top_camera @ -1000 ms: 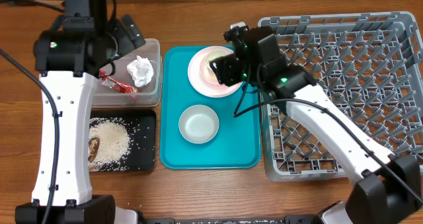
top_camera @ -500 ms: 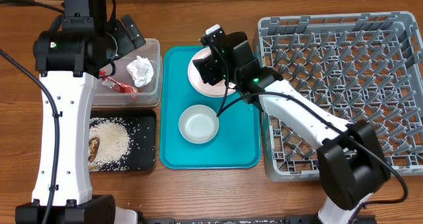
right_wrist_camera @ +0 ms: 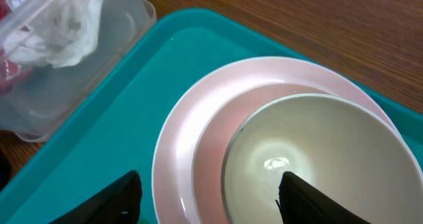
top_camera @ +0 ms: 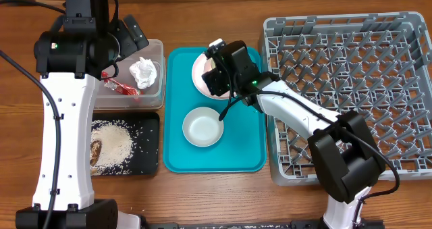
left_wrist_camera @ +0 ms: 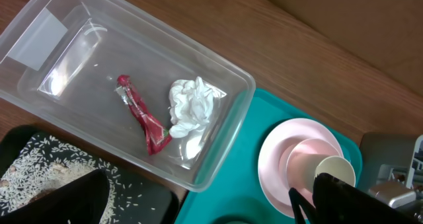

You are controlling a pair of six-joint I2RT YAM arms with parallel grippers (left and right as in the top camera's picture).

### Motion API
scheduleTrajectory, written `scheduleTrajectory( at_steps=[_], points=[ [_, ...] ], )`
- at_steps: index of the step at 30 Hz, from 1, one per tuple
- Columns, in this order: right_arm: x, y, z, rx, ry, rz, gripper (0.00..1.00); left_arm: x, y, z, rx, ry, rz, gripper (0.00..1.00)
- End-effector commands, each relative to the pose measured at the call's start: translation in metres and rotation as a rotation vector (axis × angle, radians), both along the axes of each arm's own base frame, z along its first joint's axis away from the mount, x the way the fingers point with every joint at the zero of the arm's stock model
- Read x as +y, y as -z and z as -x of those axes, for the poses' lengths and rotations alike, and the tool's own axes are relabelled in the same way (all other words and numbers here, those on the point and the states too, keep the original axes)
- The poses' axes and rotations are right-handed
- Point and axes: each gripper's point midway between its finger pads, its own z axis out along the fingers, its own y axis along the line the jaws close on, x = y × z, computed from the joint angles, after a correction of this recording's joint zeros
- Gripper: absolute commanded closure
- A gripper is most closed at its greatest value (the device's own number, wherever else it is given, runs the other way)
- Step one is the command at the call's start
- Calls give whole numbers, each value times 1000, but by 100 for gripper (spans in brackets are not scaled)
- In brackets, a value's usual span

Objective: Sort waste into correct bins and load items into the dishwasher
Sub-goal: 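Move the right gripper over the cream cup on the pink plate, then grasp the cream cup rim with the right gripper and lift it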

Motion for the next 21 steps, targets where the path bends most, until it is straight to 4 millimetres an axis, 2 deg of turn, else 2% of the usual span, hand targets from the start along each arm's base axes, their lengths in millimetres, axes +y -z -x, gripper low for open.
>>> scheduleTrajectory(
  at_steps=[1,7,16,21],
  points=[
    [-4,8,-5,-15,-2,58,35,0,-12,1,-35,-12,13,0],
    [-3,7,-5,-18,-4,58,61,-1,-12,1,-35,-9,13,0],
    [-3,5,-7,-26,-2,53,83,-1,-12,1,-35,-10,13,0],
    [-9,-12,-16,-87,40,60,95,-2,-12,1,-33,-9,13,0]
  ],
)
